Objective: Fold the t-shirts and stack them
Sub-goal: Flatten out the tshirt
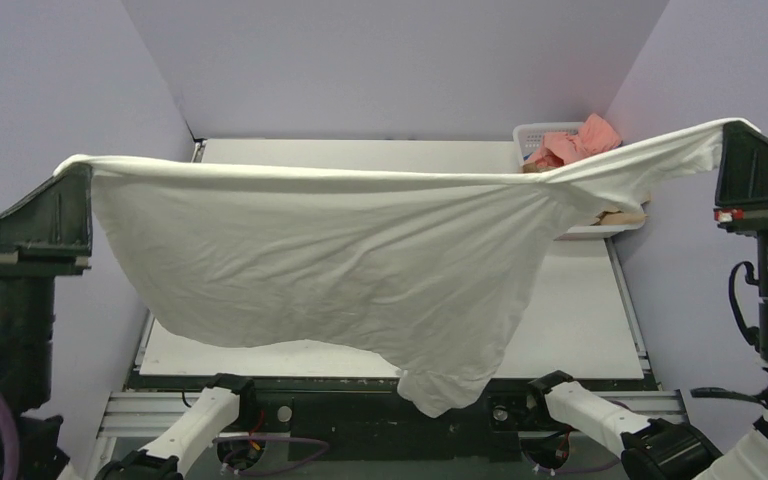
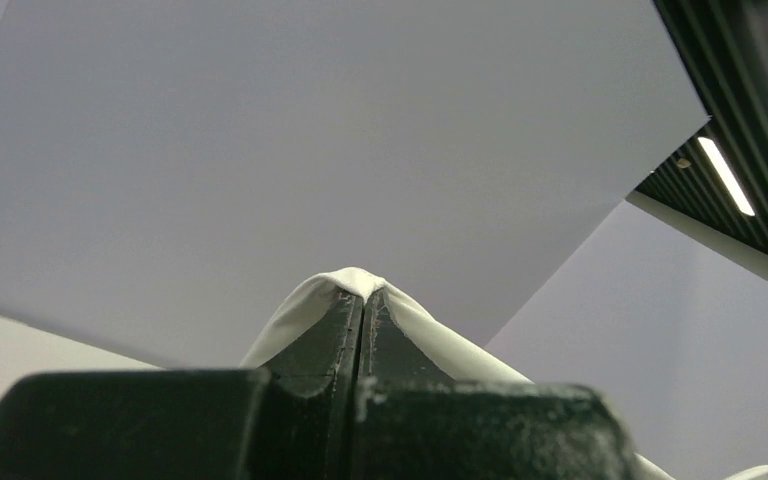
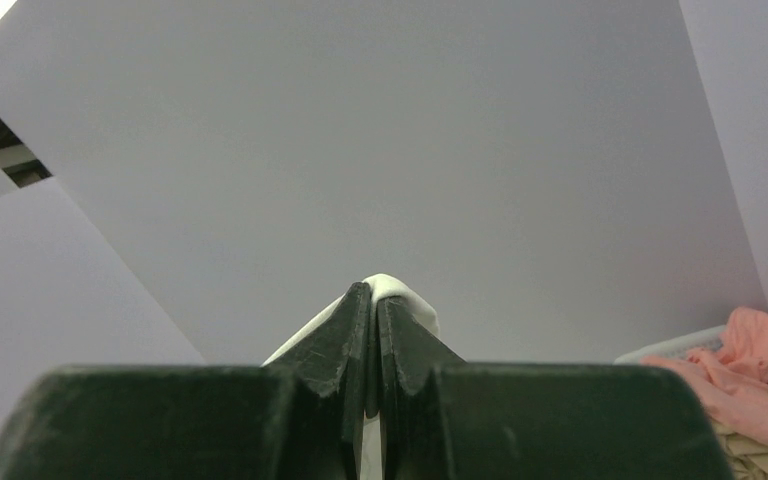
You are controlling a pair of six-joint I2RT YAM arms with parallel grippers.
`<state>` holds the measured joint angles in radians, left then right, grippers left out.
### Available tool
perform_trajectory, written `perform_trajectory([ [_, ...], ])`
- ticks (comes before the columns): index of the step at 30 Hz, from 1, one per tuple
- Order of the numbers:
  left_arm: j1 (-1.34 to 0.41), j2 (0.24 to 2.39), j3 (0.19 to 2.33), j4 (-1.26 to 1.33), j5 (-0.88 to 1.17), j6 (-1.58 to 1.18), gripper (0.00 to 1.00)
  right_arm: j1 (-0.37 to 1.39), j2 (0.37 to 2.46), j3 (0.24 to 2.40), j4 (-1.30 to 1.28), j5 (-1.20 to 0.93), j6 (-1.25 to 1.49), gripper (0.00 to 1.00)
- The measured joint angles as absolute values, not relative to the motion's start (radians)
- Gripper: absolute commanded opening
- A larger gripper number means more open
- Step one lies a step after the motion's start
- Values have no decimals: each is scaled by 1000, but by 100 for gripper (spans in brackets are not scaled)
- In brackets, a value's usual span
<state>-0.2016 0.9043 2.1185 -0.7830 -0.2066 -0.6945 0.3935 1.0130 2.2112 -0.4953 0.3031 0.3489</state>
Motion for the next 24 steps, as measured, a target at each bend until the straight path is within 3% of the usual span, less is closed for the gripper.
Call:
perform_trajectory([
  [10, -187, 1447, 2115, -673, -307, -609, 0, 269, 1495, 2260, -369, 327, 306, 0],
  [16, -94, 1752, 2458, -757, -202, -598, 0, 221, 1680, 2313, -331, 279, 338, 0],
  [20, -43, 1754, 2561, -753, -128, -611, 0, 216, 1651, 2321, -302, 244, 351, 0],
  [24, -38, 1599, 2423, -702, -94, -616, 0, 215, 1533, 2299, -287, 217, 350, 0],
])
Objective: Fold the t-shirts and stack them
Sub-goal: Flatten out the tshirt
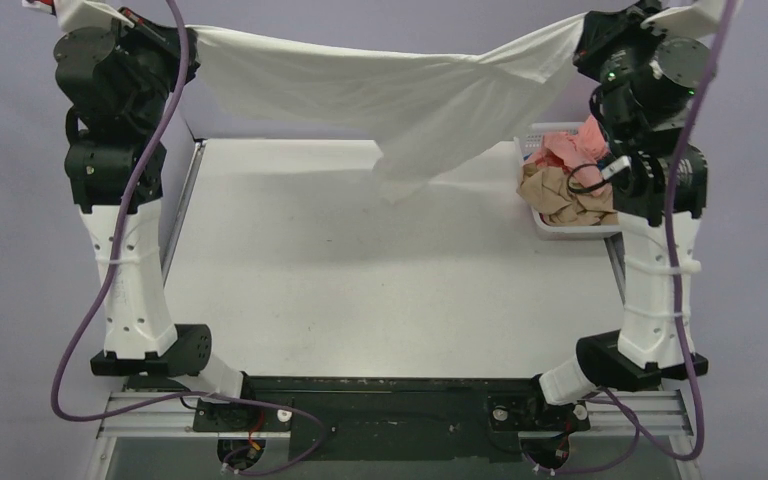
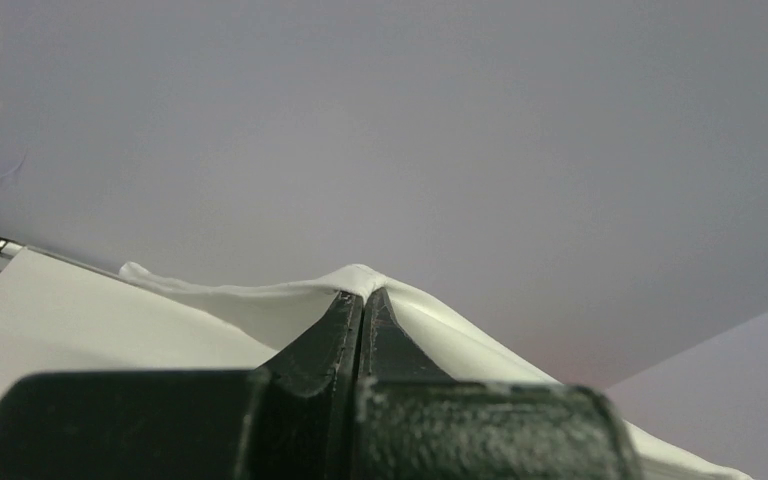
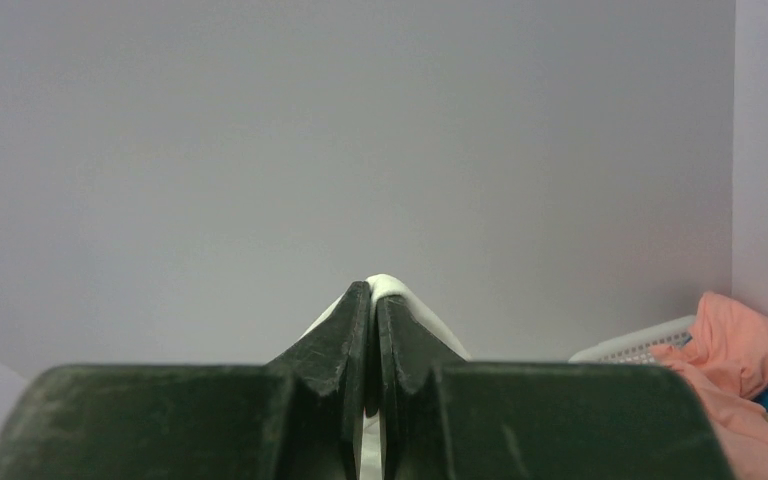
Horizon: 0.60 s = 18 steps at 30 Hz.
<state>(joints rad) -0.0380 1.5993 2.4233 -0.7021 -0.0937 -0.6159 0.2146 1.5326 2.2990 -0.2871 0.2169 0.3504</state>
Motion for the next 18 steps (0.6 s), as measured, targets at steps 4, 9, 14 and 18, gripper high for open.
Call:
perform_trajectory([
  [4, -39, 1439, 2294, -681, -75, -613, 0, 213, 1365, 2199, -271, 179, 356, 0],
  [9, -39, 1302, 2224, -693, -74, -604, 0, 210, 1177, 2076, -280, 151, 371, 0],
  [14, -39, 1171, 2147, -726, -73, -598, 0, 210, 1076, 2084, -348, 123, 374, 0],
  [18, -39, 1075, 2134, -773, -69, -598, 0, 210, 983, 2084, -390, 111, 374, 0],
])
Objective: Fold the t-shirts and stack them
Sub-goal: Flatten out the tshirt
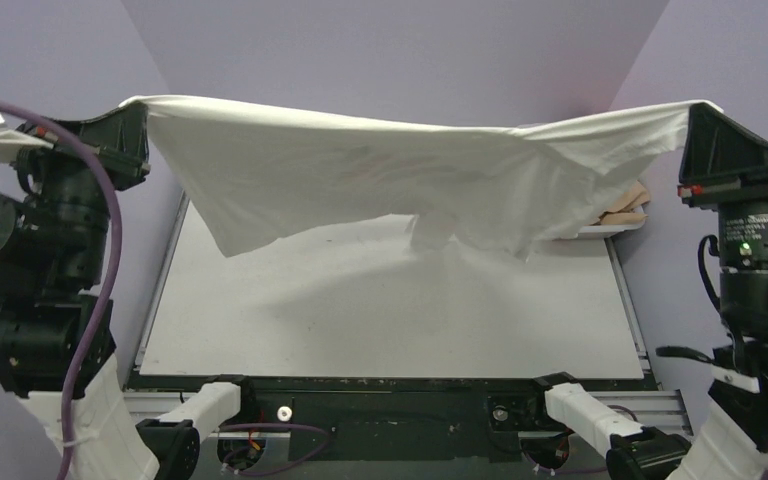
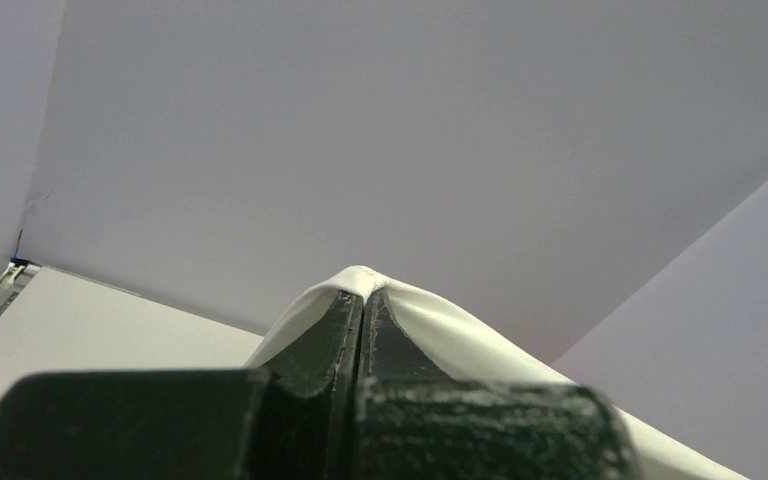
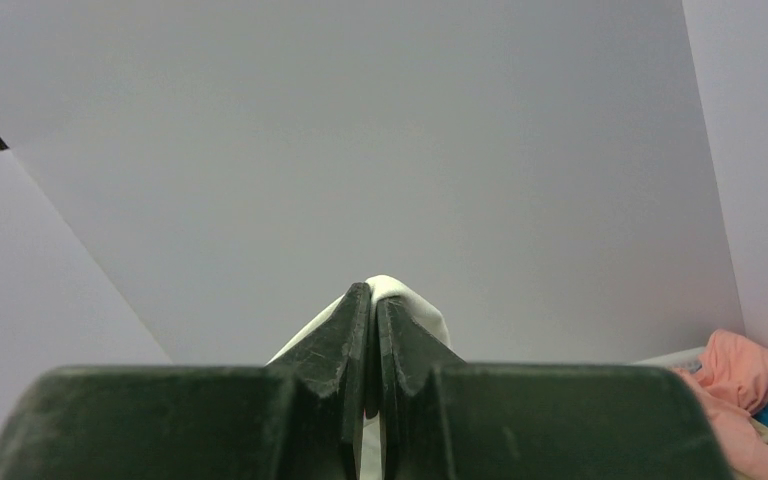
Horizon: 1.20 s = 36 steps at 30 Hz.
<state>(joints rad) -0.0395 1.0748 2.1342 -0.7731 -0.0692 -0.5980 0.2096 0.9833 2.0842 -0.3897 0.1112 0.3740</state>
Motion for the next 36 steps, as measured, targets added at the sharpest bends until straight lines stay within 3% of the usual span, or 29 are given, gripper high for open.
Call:
perform_trajectory([
  [8, -39, 987, 2217, -808, -70, -602, 0, 210, 921, 2173, -422, 142, 360, 0],
  [14, -39, 1002, 2071, -772, -85, -616, 0, 210, 1014, 2146, -412, 237, 315, 0],
  [18, -39, 1050, 1804, -664, -109, -624, 0, 210, 1126, 1990, -345, 296, 291, 0],
  [27, -39, 1288, 1074, -362, -118, -643, 0, 210, 1369, 1373, -147, 302, 307, 0],
  [31, -39, 1407, 1000, -297, -103, -647, 0, 210, 1422, 1230, -73, 274, 337, 0],
  [36, -39, 1608, 1035, -177, -90, -648, 0, 209, 1560, 1228, 30, 246, 370, 0],
])
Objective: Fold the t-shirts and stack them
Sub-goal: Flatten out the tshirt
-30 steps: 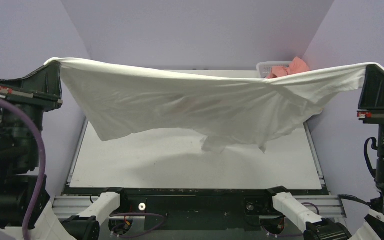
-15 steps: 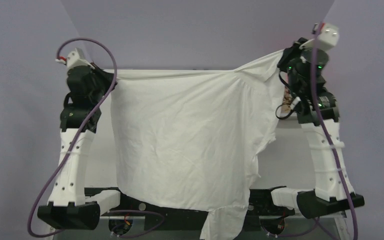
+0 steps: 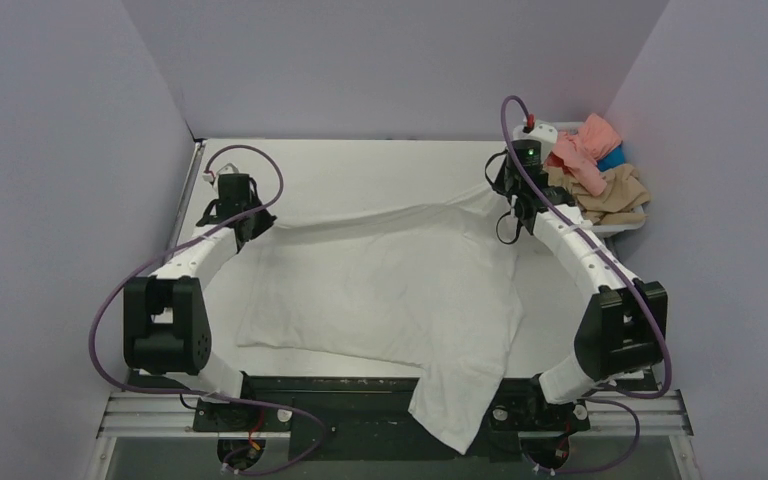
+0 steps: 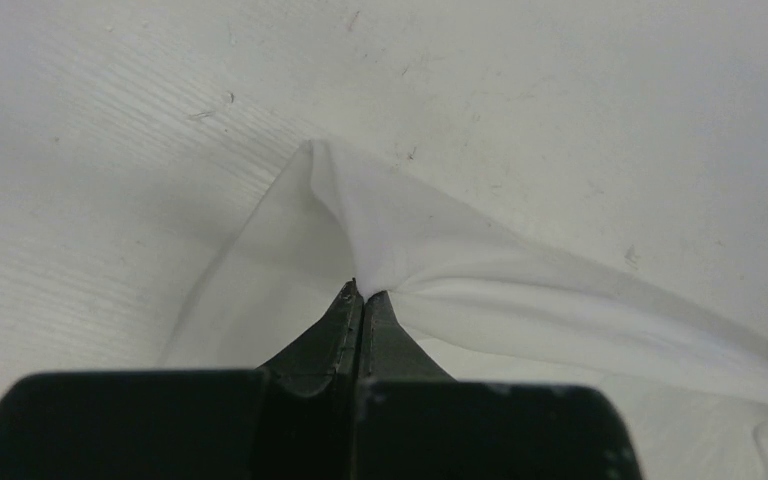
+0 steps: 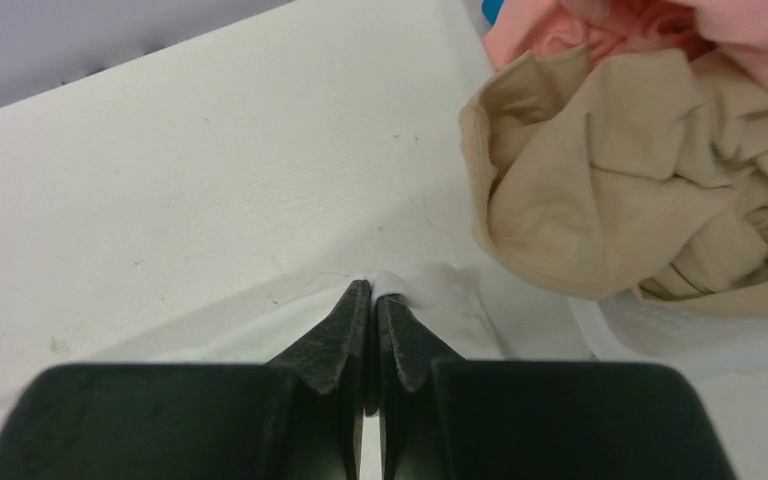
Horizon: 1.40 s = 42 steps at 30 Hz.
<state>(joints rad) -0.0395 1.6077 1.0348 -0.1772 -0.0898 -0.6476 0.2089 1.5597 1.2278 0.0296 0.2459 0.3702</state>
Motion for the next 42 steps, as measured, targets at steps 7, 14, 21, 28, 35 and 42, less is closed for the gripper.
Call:
perform_trajectory([
  [7, -39, 1814, 1112, -148, -73, -654, 0, 209, 1737, 1252, 59, 210, 399, 0],
  [14, -39, 1868, 1227, -138, -69, -669, 0, 209, 1793, 1357, 64, 202, 404, 0],
  [21, -39, 1984, 1421, -150, -65, -672, 0, 205, 1893, 1511, 57, 210, 405, 0],
  [28, -39, 2179, 1658, -253, -59, -687, 7, 177, 2046, 1647, 20, 216, 459, 0],
  [35, -39, 2347, 1923, -418, -77, -731, 75, 143, 2225, 1847, -10, 196, 555, 33],
  [42, -36, 2408, 2215, -570, -117, -739, 84, 128, 2372, 2112, -85, 134, 577, 85],
])
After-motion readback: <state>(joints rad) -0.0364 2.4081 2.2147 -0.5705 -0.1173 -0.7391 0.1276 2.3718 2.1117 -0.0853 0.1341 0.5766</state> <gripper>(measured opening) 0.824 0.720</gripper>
